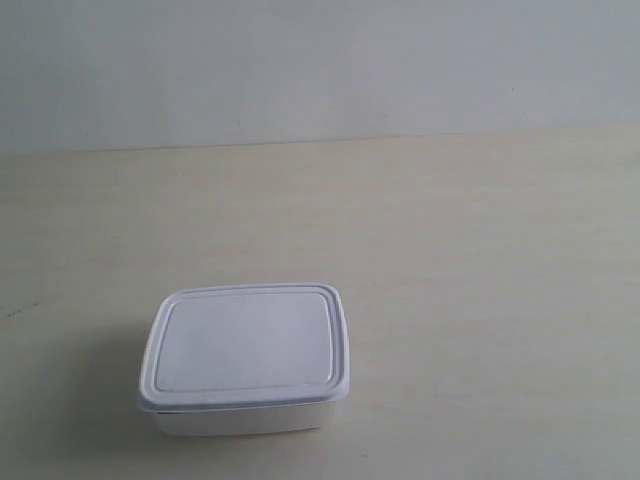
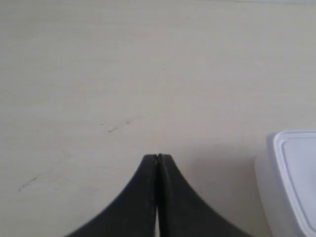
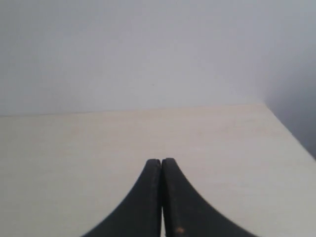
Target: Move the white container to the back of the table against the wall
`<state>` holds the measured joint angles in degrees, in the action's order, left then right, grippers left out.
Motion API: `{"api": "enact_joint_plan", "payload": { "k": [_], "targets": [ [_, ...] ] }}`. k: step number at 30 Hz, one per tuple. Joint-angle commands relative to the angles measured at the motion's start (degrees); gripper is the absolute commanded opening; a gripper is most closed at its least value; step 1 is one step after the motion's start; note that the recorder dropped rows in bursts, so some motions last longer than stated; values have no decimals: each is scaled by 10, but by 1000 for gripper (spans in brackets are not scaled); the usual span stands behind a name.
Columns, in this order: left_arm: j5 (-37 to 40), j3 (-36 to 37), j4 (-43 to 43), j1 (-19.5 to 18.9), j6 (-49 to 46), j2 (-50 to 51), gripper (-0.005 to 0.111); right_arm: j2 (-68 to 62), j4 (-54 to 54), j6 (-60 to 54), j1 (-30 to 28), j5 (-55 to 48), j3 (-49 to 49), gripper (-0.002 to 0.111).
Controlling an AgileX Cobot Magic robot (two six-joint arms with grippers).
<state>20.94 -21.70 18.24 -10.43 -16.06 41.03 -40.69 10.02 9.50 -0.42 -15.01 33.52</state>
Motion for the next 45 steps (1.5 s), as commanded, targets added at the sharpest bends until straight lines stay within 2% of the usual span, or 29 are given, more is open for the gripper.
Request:
{"api": "enact_joint_plan", "payload": {
  "k": [1,3,5,9,12,13,16,19,22,28,35,39,42,45],
  "targets": [
    [-9,-5,79,16,-2,21,0,4,-125,79,-2,12,6,0],
    [2,-5,131,20,1,30,0,4,-174,79,-2,12,5,0],
    [28,-5,175,31,1,45,0,4,-220,70,22,19,5,0],
    [58,-5,203,64,-5,93,0,-15,-221,29,143,-37,5,0],
    [108,-5,267,90,-80,111,0,-57,-261,-54,199,-93,5,0],
    [136,-5,300,100,-140,113,0,-80,-297,-126,217,-124,5,0],
    [194,-5,338,105,-153,113,0,-125,-405,-231,242,-170,5,0],
    [232,-5,369,105,-153,113,0,-167,-504,-328,251,-208,5,0],
    [245,-5,397,105,-153,113,0,-195,-548,-376,251,-219,5,0],
    [250,-5,411,105,-150,116,0,-250,-582,-390,251,-235,5,0],
    [241,-5,413,105,-149,152,0,-306,-721,-519,251,-270,5,0],
    [240,-5,428,105,-151,171,0,-332,-743,-545,253,-266,5,0],
    [238,-5,429,107,-153,173,0,-350,-743,-559,281,-254,5,0],
    [218,-5,427,139,-153,174,0,-367,-744,-560,335,-215,6,0]
  ]
}}
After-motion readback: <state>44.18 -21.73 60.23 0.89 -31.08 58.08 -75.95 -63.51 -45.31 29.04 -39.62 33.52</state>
